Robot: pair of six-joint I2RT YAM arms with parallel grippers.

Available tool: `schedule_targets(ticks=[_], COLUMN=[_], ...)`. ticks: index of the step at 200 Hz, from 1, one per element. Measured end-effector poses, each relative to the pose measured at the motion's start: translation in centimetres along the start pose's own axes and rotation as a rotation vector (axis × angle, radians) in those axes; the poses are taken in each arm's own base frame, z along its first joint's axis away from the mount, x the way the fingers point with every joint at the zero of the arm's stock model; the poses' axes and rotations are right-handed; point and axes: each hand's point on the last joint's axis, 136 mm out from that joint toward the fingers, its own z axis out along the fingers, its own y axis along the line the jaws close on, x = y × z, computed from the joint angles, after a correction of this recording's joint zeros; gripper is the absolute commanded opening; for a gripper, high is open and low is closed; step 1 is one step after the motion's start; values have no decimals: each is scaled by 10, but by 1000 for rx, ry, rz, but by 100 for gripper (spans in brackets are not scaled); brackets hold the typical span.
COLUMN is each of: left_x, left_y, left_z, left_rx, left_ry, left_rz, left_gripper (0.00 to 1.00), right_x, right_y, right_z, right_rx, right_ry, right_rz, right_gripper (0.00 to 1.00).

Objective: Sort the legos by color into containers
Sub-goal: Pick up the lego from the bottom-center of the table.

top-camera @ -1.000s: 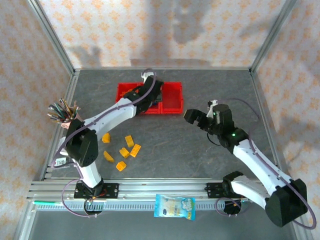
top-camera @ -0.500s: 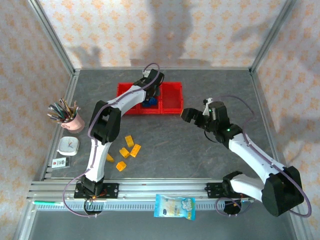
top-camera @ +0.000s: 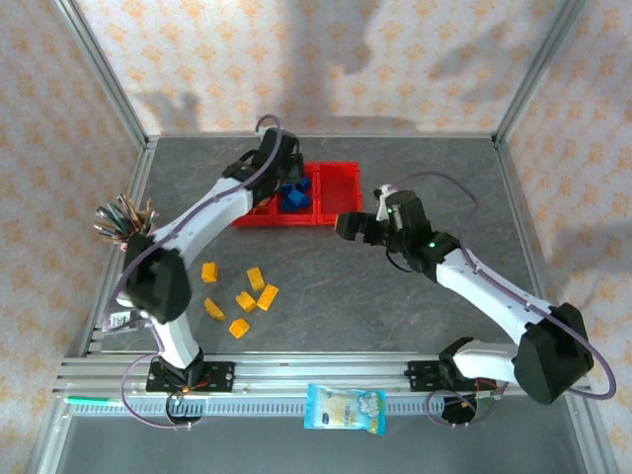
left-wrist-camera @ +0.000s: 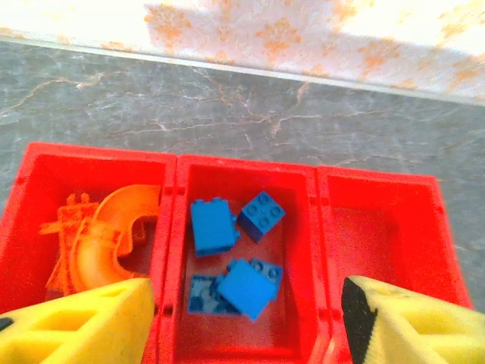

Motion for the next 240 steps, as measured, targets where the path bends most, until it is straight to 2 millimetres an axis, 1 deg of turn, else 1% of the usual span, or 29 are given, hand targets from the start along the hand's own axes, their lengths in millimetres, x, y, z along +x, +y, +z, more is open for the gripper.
schedule_targets(ticks=[10,18,30,48,72,88,102,113,137,149,165,178,204,212,240], left_x=[0,4,15,43,78,94,103,108,113,115,119,122,126,125,126], left_y=[4,8,16,31,50,62,72,78,89,93,98,103,108,110,114], left_z=[-22,-34,-48,-59,-72,-82,-92,-99,-109,-113,-116,-117,-119,-120,-121], left_rx=[35,56,76,86,85,83,80,77,62,52,42,27,5,-1,-21], left_ry=[-22,-30,-28,6,51,62,60,52,42,39,40,42,45,41,35], left_rz=[-19,-33,-47,-63,-87,-107,-136,-161,-210,-231,-253,-267,-287,-295,-314], left_gripper=[74,75,77,81,87,91,95,99,99,100,99,99,99,100,99], right_x=[4,8,17,35,68,91,110,126,155,167,183,190,194,196,208], right_y=[8,14,23,34,50,61,70,75,84,90,98,106,114,116,115], right_z=[3,7,12,22,39,49,58,65,81,86,92,98,108,110,116], right_rx=[-5,-7,-9,-7,2,6,2,-3,-1,-3,-9,-14,-10,-14,-20], right_ry=[11,21,42,81,148,188,216,244,285,293,309,313,309,311,334], right_rz=[-24,-46,-81,-133,-223,-286,-340,-378,-462,-504,-561,-585,-617,-634,-708], right_gripper=[100,100,100,100,100,97,95,92,90,90,94,95,100,100,100])
